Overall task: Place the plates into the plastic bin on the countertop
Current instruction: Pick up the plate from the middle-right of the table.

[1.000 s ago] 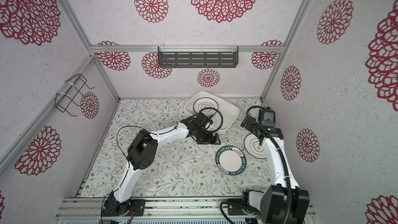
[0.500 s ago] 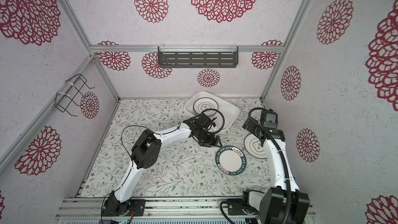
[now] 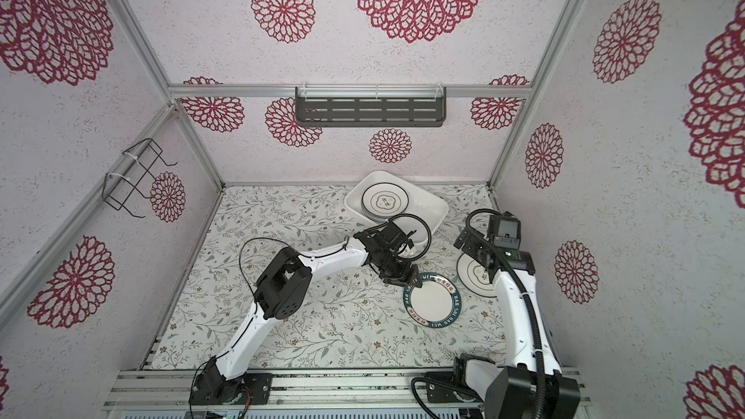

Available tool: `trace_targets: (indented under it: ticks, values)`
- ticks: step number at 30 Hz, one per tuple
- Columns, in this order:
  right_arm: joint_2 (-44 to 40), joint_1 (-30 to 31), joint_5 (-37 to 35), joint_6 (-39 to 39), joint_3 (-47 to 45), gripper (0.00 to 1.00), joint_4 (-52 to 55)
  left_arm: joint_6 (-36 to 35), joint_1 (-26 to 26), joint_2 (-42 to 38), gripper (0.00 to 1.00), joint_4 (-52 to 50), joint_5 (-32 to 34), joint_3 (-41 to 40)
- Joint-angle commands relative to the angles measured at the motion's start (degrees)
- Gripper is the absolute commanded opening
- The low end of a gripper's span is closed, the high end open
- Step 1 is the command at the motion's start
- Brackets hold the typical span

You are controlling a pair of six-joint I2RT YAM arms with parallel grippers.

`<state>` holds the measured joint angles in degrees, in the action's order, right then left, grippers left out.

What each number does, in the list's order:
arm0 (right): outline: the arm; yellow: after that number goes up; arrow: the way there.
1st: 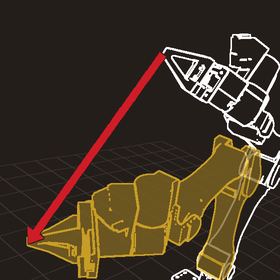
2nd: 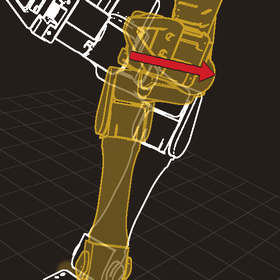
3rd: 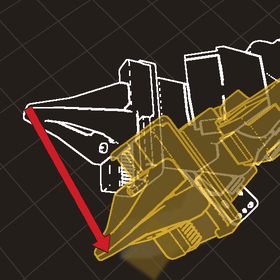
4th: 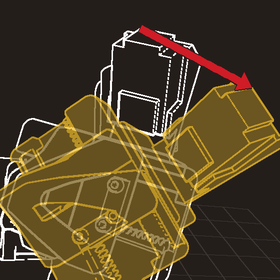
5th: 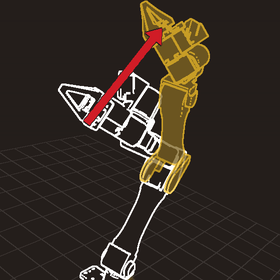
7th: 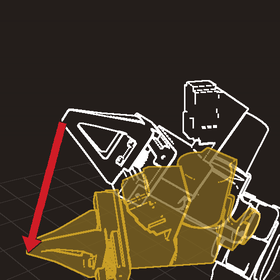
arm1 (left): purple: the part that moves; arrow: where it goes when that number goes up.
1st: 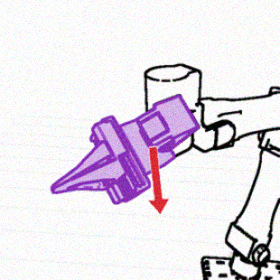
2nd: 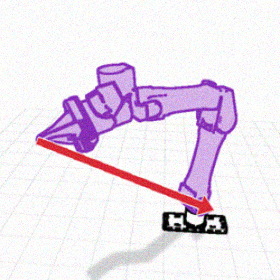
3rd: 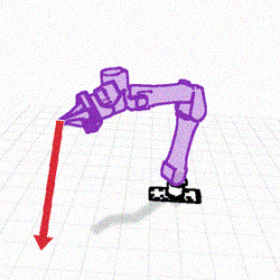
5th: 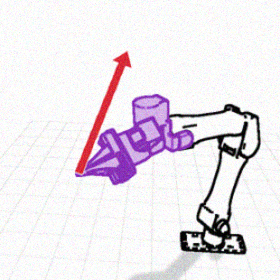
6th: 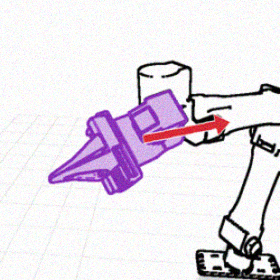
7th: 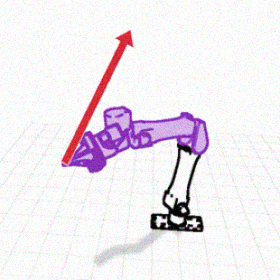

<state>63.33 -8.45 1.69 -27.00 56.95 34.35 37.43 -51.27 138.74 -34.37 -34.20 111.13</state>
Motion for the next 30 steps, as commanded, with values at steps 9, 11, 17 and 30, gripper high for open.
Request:
trace_targets:
  ticks: [9, 11, 17, 30]
  values:
    - [-2.7, -0.8, -1.0, 1.0, 0.4, 0.99, 1.5, 3.8, -0.3, 3.1, 0.44, 3.7, -0.1, 1.2]
    - [-2.3, -1.0, -0.7, 0.9, 0.5, 0.99, 1.1, 4.0, -0.2, 3.2, 0.36, 3.4, 0.0, 1.4]
    - [-1.7, -1.1, -0.6, 0.1, 1.0, 0.99, -0.4, 3.8, 0.3, 2.1, 0.19, 2.6, 0.8, 1.3]
    - [0.6, -1.1, 1.5, -1.8, 2.0, 0.99, -5.0, 0.0, 2.2, -7.3, 0.06, -2.6, 4.2, -2.8]
